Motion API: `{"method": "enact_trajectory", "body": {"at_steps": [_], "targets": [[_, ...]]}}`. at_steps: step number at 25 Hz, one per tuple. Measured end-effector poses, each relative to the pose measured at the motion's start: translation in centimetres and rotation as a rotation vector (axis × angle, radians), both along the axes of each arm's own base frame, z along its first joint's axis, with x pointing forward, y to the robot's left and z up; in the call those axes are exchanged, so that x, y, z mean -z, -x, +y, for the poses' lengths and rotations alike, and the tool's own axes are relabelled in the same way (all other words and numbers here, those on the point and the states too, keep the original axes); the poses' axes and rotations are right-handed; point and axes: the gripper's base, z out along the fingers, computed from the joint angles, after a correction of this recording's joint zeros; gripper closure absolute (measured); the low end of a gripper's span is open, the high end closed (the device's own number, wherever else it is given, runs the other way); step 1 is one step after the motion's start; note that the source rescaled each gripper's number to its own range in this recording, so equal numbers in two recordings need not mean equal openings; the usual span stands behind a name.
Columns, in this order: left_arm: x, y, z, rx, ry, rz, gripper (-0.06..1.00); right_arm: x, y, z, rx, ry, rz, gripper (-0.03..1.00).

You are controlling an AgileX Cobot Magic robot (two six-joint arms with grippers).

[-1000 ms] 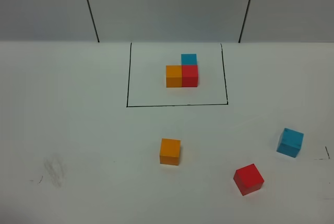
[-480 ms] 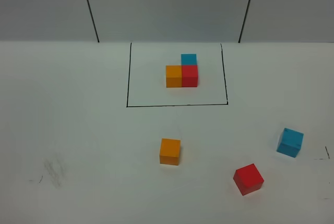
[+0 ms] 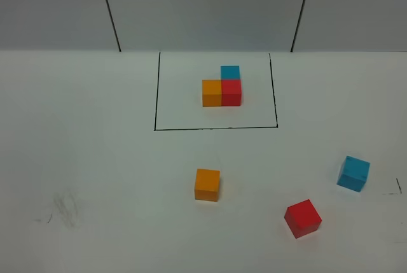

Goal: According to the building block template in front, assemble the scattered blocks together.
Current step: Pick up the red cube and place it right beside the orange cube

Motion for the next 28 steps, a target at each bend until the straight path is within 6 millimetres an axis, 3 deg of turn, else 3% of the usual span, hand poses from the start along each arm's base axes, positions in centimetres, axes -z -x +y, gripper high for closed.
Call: {"method": "enact_trajectory", "body": {"at_steps": [6, 17, 28], "targets": [[2.4, -1.3, 0.0, -0.006, 0.008, 0.087, 0.08, 0.0, 0.0, 0.0, 0.000, 0.000, 0.000, 0.24], [3.1, -1.4, 0.1, -0.018, -0.002, 0.116, 0.14, 0.0, 0.0, 0.0, 0.000, 0.000, -0.001, 0.24], [3.1, -1.4, 0.1, -0.018, -0.004, 0.116, 0.46, 0.0, 0.0, 0.0, 0.000, 0.000, -0.001, 0.24]]}}
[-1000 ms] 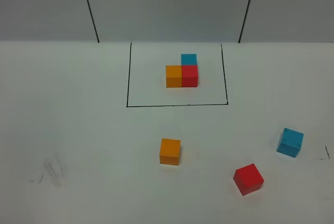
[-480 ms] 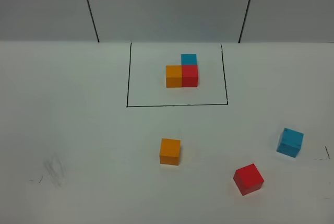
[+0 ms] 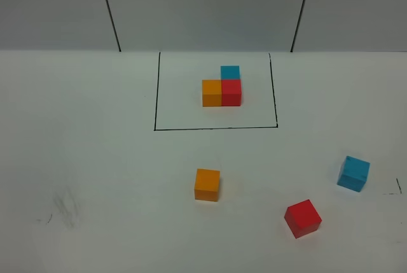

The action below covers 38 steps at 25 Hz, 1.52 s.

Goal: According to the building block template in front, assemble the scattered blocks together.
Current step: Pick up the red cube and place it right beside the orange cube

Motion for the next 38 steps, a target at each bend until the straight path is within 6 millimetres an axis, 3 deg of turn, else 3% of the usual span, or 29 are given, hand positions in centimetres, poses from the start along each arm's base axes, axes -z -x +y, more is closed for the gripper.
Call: {"method": "enact_trajectory", "body": {"at_steps": [8, 16, 22, 27, 32, 38], "targets": [[0.0, 0.0, 0.0, 0.000, 0.000, 0.000, 0.65, 0.0, 0.0, 0.0, 0.006, -0.021, 0.001, 0.24], [0.0, 0.0, 0.0, 0.000, 0.000, 0.000, 0.72, -0.1, -0.3, 0.2, 0.010, -0.060, 0.022, 0.24], [0.0, 0.0, 0.0, 0.000, 0.000, 0.000, 0.72, -1.0, -4.6, 0.6, -0.031, -0.028, 0.260, 0.24], [0.0, 0.0, 0.0, 0.000, 0.000, 0.000, 0.73, 0.2, -9.1, 1.1, -0.134, 0.044, 0.477, 0.24], [0.0, 0.0, 0.0, 0.000, 0.000, 0.000, 0.73, 1.2, -12.0, 2.4, -0.322, 0.115, 0.514, 0.24], [0.0, 0.0, 0.0, 0.000, 0.000, 0.000, 0.73, 2.2, -15.0, 5.9, -0.499, 0.153, 0.533, 0.24]]}}
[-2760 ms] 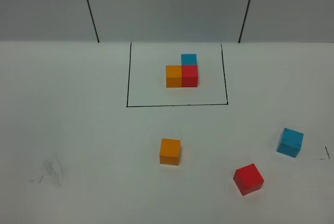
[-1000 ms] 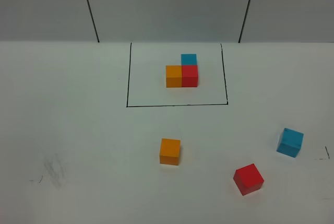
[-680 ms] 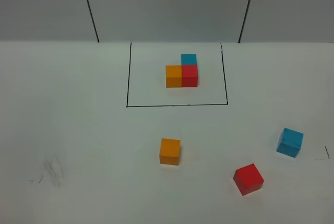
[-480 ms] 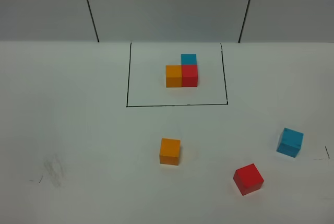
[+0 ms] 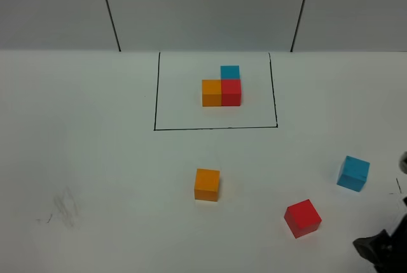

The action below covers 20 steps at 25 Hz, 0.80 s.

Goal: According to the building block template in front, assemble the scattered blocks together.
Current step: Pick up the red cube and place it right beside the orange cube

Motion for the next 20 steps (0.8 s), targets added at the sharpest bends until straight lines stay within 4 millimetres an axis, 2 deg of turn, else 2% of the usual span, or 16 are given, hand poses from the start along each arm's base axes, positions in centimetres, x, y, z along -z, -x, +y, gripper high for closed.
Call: {"method": "enact_trajectory", "body": {"at_steps": [6, 10, 15, 20], "targets": [[0.0, 0.0, 0.0, 0.001, -0.001, 0.000, 0.73, 1.9, -4.0, 1.7, 0.043, 0.050, 0.099, 0.24], [0.0, 0.0, 0.0, 0.001, -0.002, 0.000, 0.73, 3.6, -5.9, 2.4, 0.073, 0.073, 0.159, 0.24], [0.0, 0.0, 0.0, 0.001, -0.002, 0.000, 0.73, 5.3, -6.7, 3.9, 0.126, 0.046, 0.196, 0.24], [0.0, 0.0, 0.0, 0.001, -0.002, 0.000, 0.73, 6.1, -7.6, 5.7, 0.181, 0.008, 0.221, 0.24]]}}
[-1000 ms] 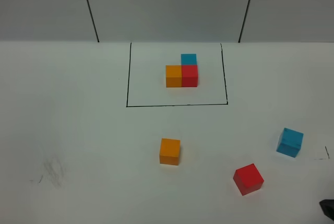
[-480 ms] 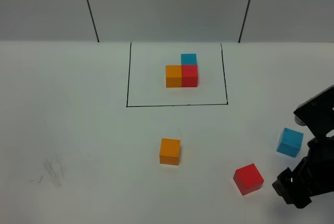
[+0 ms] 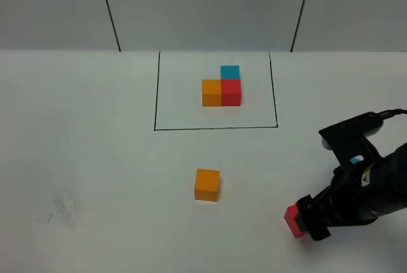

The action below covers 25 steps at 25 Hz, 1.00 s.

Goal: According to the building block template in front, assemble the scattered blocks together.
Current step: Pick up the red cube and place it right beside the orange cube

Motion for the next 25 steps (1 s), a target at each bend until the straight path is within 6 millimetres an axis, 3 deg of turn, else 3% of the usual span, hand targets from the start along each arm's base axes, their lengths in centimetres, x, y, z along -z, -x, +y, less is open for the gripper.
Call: {"method": "enact_trajectory", "body": {"at_steps": [9, 17, 25], "targets": [[0.0, 0.0, 0.0, 0.000, 0.000, 0.000, 0.73, 1.9, -2.7, 1.6, 0.092, 0.013, 0.099, 0.24], [0.0, 0.0, 0.0, 0.000, 0.000, 0.000, 0.73, 3.5, -3.1, 1.4, 0.099, 0.078, 0.130, 0.24], [0.0, 0.0, 0.0, 0.000, 0.000, 0.000, 0.73, 3.7, -3.4, 1.4, 0.100, 0.074, 0.111, 0.24]]}}
